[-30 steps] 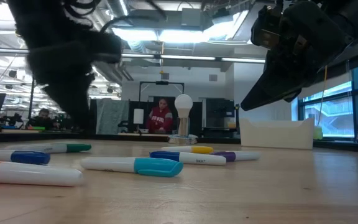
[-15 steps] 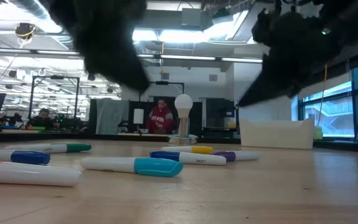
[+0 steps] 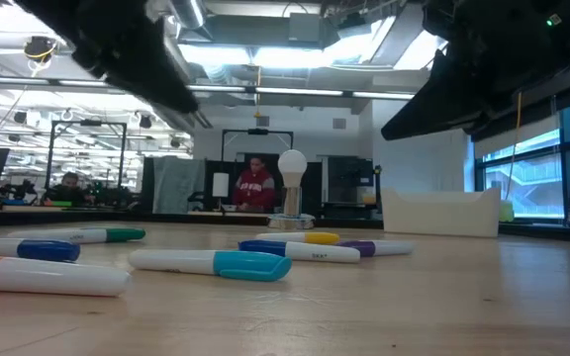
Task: Pick & Place Markers
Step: Put the small light blue highlighter pen into the orange bin
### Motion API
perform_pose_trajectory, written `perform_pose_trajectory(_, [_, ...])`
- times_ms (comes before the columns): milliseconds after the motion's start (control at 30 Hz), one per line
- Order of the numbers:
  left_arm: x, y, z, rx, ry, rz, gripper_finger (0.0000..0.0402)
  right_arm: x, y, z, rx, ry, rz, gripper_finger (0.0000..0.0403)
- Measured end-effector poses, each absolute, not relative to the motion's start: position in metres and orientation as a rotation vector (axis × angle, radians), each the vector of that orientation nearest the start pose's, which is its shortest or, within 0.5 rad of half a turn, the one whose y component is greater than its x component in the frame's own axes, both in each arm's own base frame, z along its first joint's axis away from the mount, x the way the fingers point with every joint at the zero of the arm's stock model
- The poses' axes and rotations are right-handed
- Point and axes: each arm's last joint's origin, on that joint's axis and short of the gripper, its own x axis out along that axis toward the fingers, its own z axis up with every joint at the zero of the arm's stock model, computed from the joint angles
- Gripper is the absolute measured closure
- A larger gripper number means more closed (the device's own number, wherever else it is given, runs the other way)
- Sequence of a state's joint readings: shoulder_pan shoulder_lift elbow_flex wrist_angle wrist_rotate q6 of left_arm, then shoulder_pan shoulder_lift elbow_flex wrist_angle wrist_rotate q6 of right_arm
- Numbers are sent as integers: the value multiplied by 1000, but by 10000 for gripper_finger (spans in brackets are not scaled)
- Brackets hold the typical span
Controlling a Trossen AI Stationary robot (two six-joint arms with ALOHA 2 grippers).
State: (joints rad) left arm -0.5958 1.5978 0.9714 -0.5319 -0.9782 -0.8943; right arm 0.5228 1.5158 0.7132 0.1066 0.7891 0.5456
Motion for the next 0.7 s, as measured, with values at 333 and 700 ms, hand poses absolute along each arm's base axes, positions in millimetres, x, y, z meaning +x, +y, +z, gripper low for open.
perform_pose_trajectory(333, [249, -137, 189, 39, 698, 670, 315, 259, 124, 176, 110, 470, -390, 395])
perform_pose_trajectory(700, [252, -130, 188, 131, 695, 697, 315, 263, 104, 171, 75, 519, -462, 389])
